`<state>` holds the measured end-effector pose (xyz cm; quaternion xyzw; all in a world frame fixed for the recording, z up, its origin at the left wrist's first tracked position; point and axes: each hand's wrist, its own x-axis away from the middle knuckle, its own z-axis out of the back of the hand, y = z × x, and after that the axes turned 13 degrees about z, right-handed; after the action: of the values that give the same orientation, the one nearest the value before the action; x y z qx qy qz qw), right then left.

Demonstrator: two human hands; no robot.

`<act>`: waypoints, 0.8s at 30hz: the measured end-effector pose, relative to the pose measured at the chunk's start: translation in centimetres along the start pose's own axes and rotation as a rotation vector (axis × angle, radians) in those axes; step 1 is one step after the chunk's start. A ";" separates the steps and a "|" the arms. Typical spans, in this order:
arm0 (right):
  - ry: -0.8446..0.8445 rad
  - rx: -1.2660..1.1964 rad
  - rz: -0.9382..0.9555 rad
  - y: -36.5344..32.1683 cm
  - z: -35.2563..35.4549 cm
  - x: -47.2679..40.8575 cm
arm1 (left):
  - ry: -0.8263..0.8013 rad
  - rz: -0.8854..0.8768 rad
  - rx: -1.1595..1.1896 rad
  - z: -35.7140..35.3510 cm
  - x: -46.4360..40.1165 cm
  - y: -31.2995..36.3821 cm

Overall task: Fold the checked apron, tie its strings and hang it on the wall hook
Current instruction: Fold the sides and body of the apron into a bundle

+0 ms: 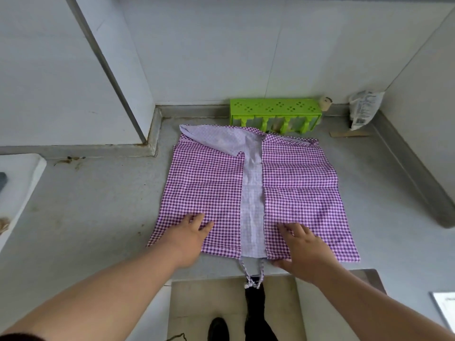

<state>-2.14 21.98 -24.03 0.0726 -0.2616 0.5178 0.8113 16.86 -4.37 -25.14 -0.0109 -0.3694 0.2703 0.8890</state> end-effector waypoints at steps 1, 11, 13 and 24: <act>0.012 -0.001 -0.006 -0.3 -0.1 0.1 | -0.012 0.003 -0.005 0.0 0.2 0.0; 0.007 0.017 -0.051 -2.0 -0.1 2.2 | -0.193 -0.044 0.009 1.4 3.0 -0.8; -0.002 0.006 -0.077 -2.4 -0.1 2.6 | -0.221 -0.049 0.003 1.5 3.5 -0.8; 0.391 -0.095 -0.192 -1.2 4.6 4.3 | -0.005 -0.089 0.176 6.1 6.3 -3.9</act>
<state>-1.26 23.08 -17.78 -0.0429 -0.1156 0.4295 0.8946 18.33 -5.76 -15.80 0.0843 -0.3466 0.2619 0.8968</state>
